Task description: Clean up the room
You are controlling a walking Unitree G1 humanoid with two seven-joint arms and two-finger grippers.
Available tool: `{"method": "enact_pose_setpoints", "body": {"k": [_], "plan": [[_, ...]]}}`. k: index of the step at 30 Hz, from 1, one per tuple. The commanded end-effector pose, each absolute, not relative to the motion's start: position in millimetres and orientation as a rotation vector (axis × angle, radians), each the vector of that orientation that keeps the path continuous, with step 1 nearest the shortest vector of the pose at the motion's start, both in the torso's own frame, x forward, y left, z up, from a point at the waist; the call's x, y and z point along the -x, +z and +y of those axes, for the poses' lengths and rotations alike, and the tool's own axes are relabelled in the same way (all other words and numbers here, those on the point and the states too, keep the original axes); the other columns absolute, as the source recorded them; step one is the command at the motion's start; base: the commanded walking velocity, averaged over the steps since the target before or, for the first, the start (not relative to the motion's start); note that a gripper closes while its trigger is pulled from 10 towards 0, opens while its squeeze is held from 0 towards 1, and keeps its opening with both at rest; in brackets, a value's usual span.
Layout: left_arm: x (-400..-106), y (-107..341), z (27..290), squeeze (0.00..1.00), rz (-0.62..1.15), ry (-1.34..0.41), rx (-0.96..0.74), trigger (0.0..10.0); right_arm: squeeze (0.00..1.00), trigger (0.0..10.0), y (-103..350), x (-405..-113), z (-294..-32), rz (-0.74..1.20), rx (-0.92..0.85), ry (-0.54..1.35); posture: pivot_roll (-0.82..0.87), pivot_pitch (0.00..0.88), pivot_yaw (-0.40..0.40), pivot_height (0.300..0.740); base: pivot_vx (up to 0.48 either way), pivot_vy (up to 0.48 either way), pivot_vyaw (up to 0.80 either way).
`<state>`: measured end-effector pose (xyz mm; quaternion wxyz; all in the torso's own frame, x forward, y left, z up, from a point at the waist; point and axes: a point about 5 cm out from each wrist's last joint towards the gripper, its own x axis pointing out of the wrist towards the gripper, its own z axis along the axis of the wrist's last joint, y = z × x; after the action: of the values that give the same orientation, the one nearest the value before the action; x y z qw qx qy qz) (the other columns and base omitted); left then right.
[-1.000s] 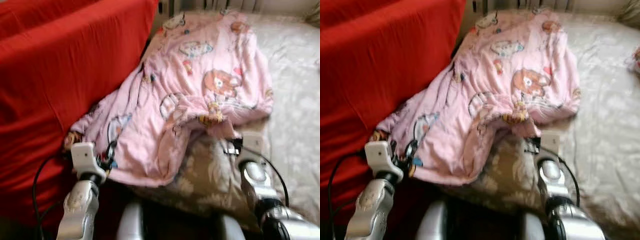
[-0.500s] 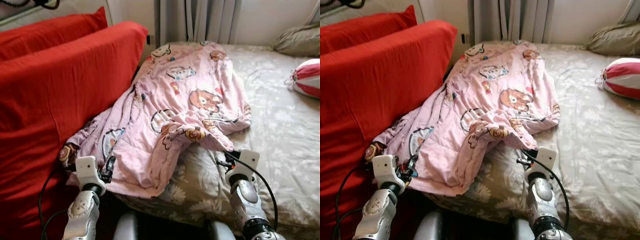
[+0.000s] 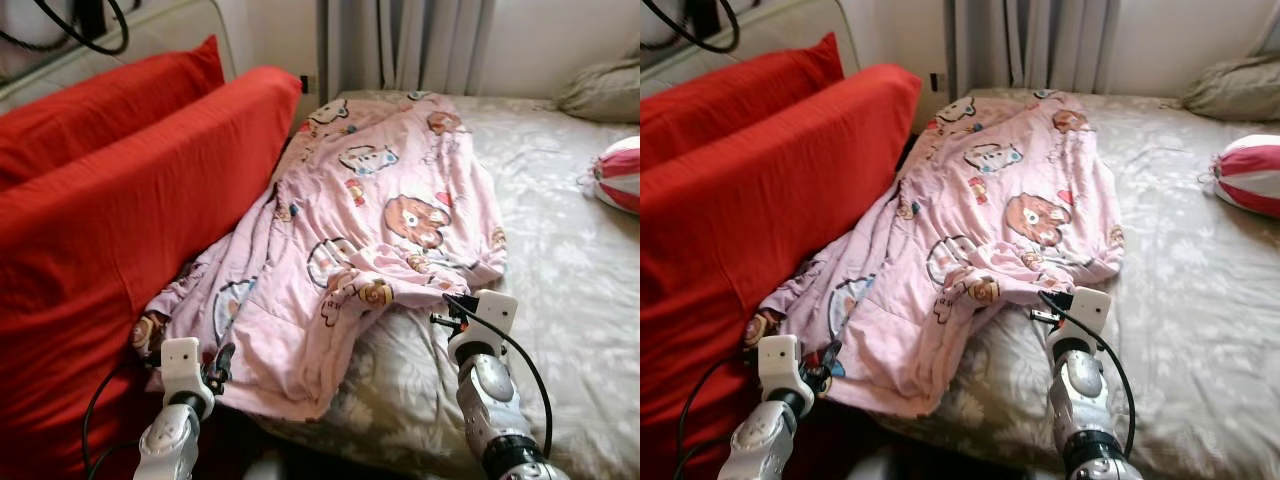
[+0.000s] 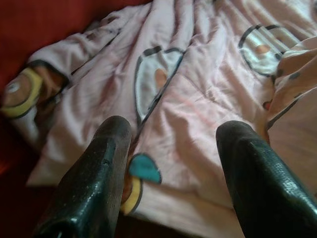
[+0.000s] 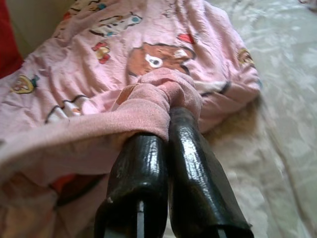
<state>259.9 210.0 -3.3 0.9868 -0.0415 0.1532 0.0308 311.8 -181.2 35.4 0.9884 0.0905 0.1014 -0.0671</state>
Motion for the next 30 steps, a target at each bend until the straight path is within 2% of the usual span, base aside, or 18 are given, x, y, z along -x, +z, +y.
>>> {"method": "enact_pose_setpoints", "body": {"k": [1, 13, 30], "plan": [[-250.2, -13.9, 215.8, 0.00, 0.360, 0.077, 0.079, 10.0, 0.00, 10.0, 37.9, -313.0, -177.2, 0.193, -0.169, -0.116, 0.06, 0.000, 0.037, 0.740, 0.000, 0.000, 0.00], [-213.4, -52.3, 218.6, 0.00, 0.611, 0.140, 0.092, 10.0, 0.00, 10.0, 45.1, -318.0, -170.9, 0.156, -0.152, -0.078, 0.07, 0.000, 0.022, 0.740, 0.000, 0.000, 0.00], [-193.6, -68.9, 211.5, 0.00, 0.728, 0.146, 0.140, 10.0, 0.00, 10.0, 43.8, -318.2, -170.2, 0.171, -0.145, -0.092, 0.07, 0.000, 0.029, 0.740, 0.000, 0.000, 0.00]]}}
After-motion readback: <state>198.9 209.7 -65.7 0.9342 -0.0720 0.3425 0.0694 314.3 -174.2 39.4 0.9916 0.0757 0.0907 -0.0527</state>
